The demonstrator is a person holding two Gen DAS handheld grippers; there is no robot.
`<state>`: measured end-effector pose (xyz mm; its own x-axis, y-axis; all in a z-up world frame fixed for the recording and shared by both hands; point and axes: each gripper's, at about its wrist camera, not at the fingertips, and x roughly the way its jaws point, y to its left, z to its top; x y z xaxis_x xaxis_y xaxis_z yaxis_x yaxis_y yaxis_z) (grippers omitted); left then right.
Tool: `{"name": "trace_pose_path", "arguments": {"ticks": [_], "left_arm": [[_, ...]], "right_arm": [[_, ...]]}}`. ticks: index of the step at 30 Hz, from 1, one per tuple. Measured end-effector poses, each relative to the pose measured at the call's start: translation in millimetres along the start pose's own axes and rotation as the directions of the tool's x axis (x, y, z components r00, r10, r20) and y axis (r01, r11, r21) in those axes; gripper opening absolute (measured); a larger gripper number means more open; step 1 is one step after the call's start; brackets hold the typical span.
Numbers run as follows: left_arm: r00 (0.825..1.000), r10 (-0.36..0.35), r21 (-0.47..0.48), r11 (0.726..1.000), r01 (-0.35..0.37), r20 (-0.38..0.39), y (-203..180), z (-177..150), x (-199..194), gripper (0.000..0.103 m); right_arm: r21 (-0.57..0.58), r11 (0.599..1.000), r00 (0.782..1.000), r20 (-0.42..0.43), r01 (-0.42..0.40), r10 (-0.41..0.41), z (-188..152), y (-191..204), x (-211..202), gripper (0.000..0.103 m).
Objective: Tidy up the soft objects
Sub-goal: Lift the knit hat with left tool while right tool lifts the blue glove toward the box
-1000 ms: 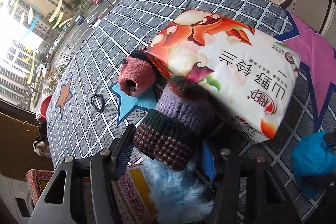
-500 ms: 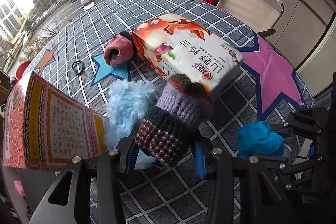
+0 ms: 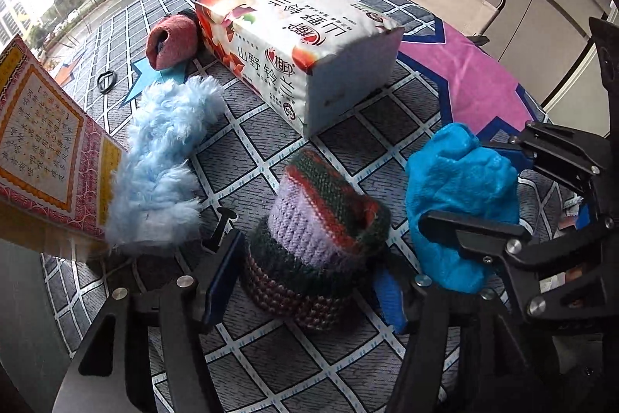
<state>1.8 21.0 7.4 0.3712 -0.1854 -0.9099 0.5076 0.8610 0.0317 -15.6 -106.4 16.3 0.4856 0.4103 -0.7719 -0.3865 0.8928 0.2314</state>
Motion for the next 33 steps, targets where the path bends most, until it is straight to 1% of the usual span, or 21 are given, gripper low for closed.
{"name": "trace_pose_path", "arguments": {"ticks": [1,2,3,4,6,10,13,17,19,21,22,23,25,28,30,33], "left_arm": [[1.0,0.003,-0.005,1.0,-0.003,0.004,0.7,-1.8,-0.8,0.054],[1.0,-0.005,-0.014,1.0,0.005,0.012,2.5,-3.6,-2.8,0.052],[1.0,-0.019,-0.029,0.999,0.019,0.023,4.9,-4.9,-6.2,0.048],[0.999,-0.034,-0.048,0.998,0.036,0.035,7.8,-6.4,-10.4,0.045],[0.996,-0.057,-0.075,0.995,0.062,0.066,12.5,-7.7,-20.1,0.044],[0.992,-0.059,-0.086,0.994,0.069,0.113,11.5,-0.9,-36.3,0.044],[0.988,-0.079,-0.093,0.991,0.092,0.131,11.3,15.4,-42.3,0.044],[0.981,-0.094,-0.128,0.985,0.116,0.168,10.9,51.7,-54.0,0.044],[0.982,-0.069,-0.138,0.986,0.093,0.175,12.0,74.7,-54.4,0.044],[0.988,-0.029,-0.156,0.986,0.052,0.151,16.0,97.7,-46.8,0.044],[0.991,-0.02,-0.171,0.984,0.043,0.135,19.3,108.6,-42.4,0.044],[0.992,-0.015,-0.186,0.982,0.039,0.125,23.6,118.5,-38.1,0.044],[0.995,0.016,-0.213,0.977,0.006,0.101,33.4,135.0,-30.4,0.044],[0.994,0.078,-0.237,0.97,-0.059,0.073,47.6,150.4,-27.1,0.044],[0.994,0.089,-0.253,0.965,-0.071,0.059,57.4,154.5,-28.4,0.044],[0.995,0.095,-0.266,0.961,-0.081,0.038,67.3,158.9,-31.2,0.044]], "right_arm": [[-0.01,1.0,1.0,-0.005,-0.004,0.004,-0.6,3.3,0.4,0.046],[-0.02,1.0,1.0,-0.018,-0.005,0.005,-1.0,6.5,1.7,0.036],[-0.022,1.0,1.0,-0.02,0.0,0.0,-2.4,8.4,0.7,0.036],[-0.019,1.0,1.0,-0.017,0.001,-0.001,-2.6,9.5,-0.7,0.032],[0.003,1.0,1.0,-0.003,0.007,-0.007,-2.5,8.6,-6.7,0.031],[0.102,0.994,0.997,0.061,0.04,-0.046,5.1,-9.2,-28.7,0.031],[0.175,0.98,0.989,0.098,0.096,-0.115,16.3,-30.9,-45.4,0.031],[0.253,0.954,0.977,0.099,0.161,-0.191,41.1,-60.0,-59.4,0.031],[0.276,0.943,0.971,0.099,0.184,-0.218,60.0,-72.1,-63.6,0.031],[0.297,0.937,0.97,0.098,0.183,-0.221,78.9,-81.5,-63.5,0.031],[0.3,0.936,0.971,0.095,0.184,-0.221,88.9,-84.9,-61.9,0.031],[0.298,0.936,0.971,0.087,0.189,-0.223,98.7,-87.1,-59.4,0.031],[0.295,0.933,0.971,0.058,0.207,-0.234,115.9,-92.5,-50.9,0.031],[0.286,0.934,0.974,0.003,0.216,-0.226,135.6,-95.0,-36.7,0.031],[0.281,0.937,0.978,-0.033,0.209,-0.208,146.0,-95.2,-29.4,0.031],[0.286,0.944,0.986,-0.089,0.163,-0.143,158.4,-94.3,-19.0,0.031]]}}
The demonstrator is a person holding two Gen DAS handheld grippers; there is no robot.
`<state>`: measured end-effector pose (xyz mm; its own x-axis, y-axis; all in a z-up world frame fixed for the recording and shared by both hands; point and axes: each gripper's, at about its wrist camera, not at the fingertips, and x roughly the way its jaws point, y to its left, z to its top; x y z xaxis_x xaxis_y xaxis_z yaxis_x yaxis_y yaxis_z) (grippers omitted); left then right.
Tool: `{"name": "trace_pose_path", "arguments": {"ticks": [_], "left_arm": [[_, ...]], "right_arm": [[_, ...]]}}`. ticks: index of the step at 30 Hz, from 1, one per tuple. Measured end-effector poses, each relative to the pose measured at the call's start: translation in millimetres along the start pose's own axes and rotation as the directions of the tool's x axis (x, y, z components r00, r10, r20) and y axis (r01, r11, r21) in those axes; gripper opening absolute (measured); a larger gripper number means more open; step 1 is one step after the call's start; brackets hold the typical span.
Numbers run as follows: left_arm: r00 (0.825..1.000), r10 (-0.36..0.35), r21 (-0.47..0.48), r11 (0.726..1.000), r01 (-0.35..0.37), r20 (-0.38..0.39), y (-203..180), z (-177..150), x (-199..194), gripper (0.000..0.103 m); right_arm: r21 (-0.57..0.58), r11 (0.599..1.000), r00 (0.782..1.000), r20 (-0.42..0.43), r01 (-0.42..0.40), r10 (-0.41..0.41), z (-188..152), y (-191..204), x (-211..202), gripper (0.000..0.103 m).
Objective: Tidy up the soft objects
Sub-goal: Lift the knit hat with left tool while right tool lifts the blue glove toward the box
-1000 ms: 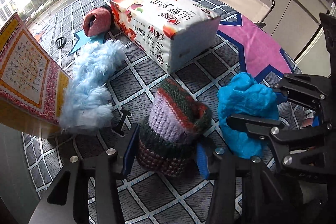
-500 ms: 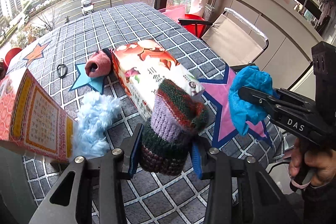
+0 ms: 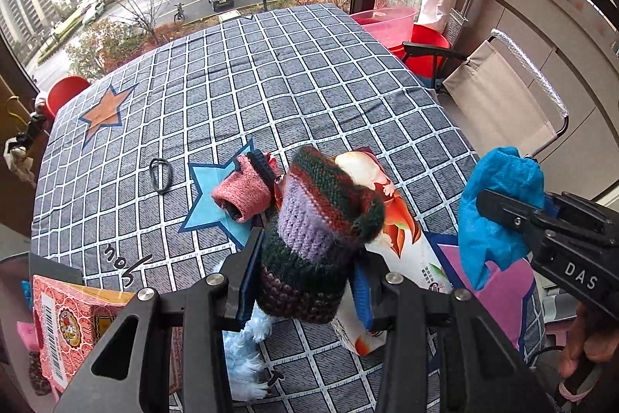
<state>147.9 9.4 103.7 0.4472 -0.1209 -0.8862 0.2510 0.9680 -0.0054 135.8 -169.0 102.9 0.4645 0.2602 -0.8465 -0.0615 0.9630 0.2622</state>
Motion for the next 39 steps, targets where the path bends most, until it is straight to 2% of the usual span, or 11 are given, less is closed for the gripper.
{"name": "trace_pose_path", "arguments": {"ticks": [2,5,8,15,23,31,39], "left_arm": [[1.0,-0.003,-0.004,1.0,0.003,-0.023,5.1,2.8,0.7,0.044],[0.998,-0.02,-0.012,1.0,0.019,-0.054,12.4,5.7,1.0,0.044],[0.997,-0.044,-0.03,0.999,0.042,-0.064,20.7,9.6,-1.7,0.044],[0.997,-0.066,-0.065,0.996,0.064,-0.028,50.4,14.6,-27.2,0.044],[0.999,-0.04,-0.135,0.99,0.041,0.014,108.7,10.2,-60.3,0.044],[0.998,-0.029,-0.226,0.973,0.041,0.057,163.0,-7.6,-85.7,0.044],[0.998,0.012,-0.306,0.952,0.009,0.068,210.7,-47.0,-100.5,0.044]], "right_arm": [[-0.018,1.0,0.998,-0.055,-0.012,0.011,7.1,5.8,5.5,0.031],[-0.073,0.997,0.993,-0.117,0.017,-0.025,14.7,16.7,10.3,0.031],[-0.115,0.993,0.989,-0.137,0.042,-0.058,21.4,25.4,7.7,0.031],[-0.151,0.988,0.993,-0.102,0.04,-0.055,39.4,56.0,-9.8,0.031],[-0.227,0.974,0.996,-0.081,0.013,-0.032,46.8,116.9,-11.9,0.031],[-0.268,0.962,0.997,-0.067,-0.056,0.039,46.6,178.3,-8.5,0.031],[-0.33,0.932,0.988,-0.072,-0.152,0.136,30.4,239.8,-6.2,0.031]]}}
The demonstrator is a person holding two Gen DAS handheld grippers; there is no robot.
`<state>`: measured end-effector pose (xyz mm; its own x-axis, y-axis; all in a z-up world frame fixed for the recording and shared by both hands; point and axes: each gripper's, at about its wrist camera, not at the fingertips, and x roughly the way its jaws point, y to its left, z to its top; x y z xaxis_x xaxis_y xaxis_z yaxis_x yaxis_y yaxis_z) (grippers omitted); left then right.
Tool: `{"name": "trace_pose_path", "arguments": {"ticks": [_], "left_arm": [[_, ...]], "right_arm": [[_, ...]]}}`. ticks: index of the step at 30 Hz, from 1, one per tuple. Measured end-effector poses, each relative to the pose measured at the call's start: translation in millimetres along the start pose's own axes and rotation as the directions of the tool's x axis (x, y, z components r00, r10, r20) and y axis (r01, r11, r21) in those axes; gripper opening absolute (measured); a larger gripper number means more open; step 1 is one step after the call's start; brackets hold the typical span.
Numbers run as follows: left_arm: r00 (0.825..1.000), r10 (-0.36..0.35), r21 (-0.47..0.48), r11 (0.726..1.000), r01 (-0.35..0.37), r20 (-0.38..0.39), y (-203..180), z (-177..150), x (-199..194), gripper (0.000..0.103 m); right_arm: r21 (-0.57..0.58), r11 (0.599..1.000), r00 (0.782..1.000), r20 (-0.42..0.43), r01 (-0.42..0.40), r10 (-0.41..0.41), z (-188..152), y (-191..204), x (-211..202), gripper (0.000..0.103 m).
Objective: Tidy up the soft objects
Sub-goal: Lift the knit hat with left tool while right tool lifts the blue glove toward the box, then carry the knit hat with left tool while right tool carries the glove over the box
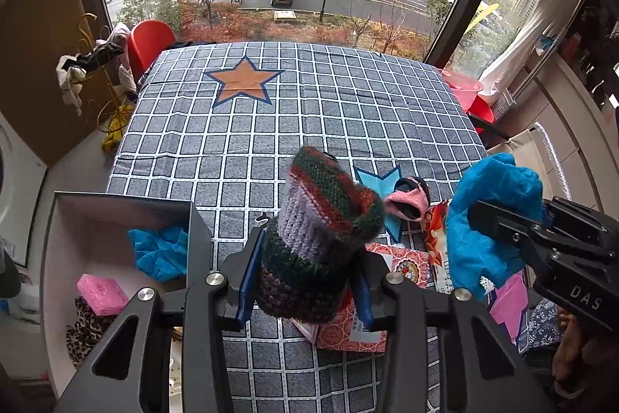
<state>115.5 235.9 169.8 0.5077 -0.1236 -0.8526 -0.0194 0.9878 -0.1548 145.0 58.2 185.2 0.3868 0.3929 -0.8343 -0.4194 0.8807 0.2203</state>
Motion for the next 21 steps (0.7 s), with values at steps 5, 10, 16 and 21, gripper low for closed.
{"name": "trace_pose_path", "arguments": {"ticks": [5,10,16,21], "left_arm": [[0.999,-0.006,-0.02,1.0,0.007,0.046,21.3,-18.6,-21.2,0.044],[0.996,-0.001,-0.039,0.999,0.004,0.087,37.0,-35.7,-35.4,0.044],[0.994,0.04,-0.082,0.996,-0.032,0.104,64.0,-62.6,-43.9,0.044],[0.989,0.106,-0.136,0.987,-0.091,0.105,94.3,-94.7,-50.7,0.045]], "right_arm": [[-0.037,0.998,0.998,0.02,-0.06,0.061,-9.4,28.2,1.8,0.031],[-0.057,0.991,0.991,0.049,-0.118,0.121,-17.6,51.1,-1.9,0.031],[-0.109,0.98,0.982,0.065,-0.169,0.177,-30.1,87.2,-1.8,0.031],[-0.158,0.965,0.973,0.061,-0.21,0.222,-51.8,120.2,6.6,0.031]]}}
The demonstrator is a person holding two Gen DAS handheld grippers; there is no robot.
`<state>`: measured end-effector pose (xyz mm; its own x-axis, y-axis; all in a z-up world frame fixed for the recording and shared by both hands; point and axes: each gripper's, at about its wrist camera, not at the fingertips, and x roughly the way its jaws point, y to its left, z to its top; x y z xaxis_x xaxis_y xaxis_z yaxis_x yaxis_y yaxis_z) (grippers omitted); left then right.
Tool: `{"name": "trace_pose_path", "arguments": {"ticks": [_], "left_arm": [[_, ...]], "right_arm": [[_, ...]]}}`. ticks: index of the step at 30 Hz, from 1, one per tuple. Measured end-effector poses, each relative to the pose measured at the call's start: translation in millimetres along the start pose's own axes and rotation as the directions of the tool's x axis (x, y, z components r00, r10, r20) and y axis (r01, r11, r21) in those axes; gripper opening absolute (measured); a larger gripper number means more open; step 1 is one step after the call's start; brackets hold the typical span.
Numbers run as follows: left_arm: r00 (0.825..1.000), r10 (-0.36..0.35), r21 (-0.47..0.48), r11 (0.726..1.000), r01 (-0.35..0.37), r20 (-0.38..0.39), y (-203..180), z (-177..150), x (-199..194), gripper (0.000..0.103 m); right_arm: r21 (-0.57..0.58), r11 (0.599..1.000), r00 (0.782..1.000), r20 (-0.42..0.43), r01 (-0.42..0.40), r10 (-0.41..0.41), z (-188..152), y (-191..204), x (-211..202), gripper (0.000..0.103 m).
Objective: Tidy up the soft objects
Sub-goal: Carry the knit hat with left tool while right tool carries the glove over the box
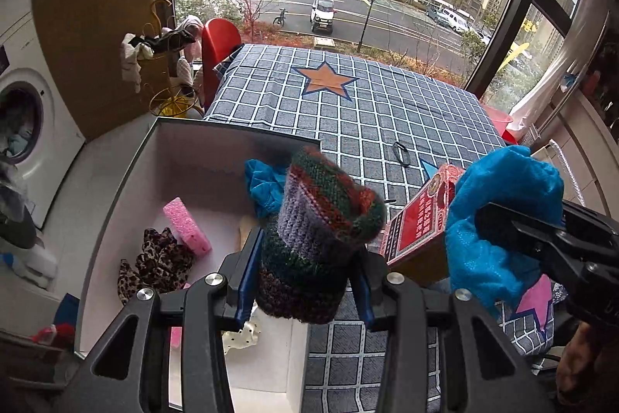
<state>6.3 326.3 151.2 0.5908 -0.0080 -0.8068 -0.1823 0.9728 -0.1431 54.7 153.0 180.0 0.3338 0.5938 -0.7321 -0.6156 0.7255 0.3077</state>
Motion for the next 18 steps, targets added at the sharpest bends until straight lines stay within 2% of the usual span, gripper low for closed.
{"name": "trace_pose_path", "arguments": {"ticks": [7,13,18], "left_arm": [[0.996,0.088,-0.068,0.994,-0.09,-0.028,42.6,-40.0,3.9,0.045],[0.989,0.139,-0.08,0.987,-0.142,-0.046,61.2,-61.8,10.1,0.045],[0.988,0.14,-0.109,0.983,-0.146,-0.06,75.9,-75.4,15.5,0.045]], "right_arm": [[-0.03,0.996,0.996,-0.031,-0.082,0.081,-25.2,42.3,30.6,0.031],[-0.062,0.994,0.995,-0.047,-0.094,0.092,-40.4,64.3,51.5,0.031],[-0.057,0.996,0.997,-0.027,-0.07,0.069,-51.8,74.0,63.1,0.031]]}}
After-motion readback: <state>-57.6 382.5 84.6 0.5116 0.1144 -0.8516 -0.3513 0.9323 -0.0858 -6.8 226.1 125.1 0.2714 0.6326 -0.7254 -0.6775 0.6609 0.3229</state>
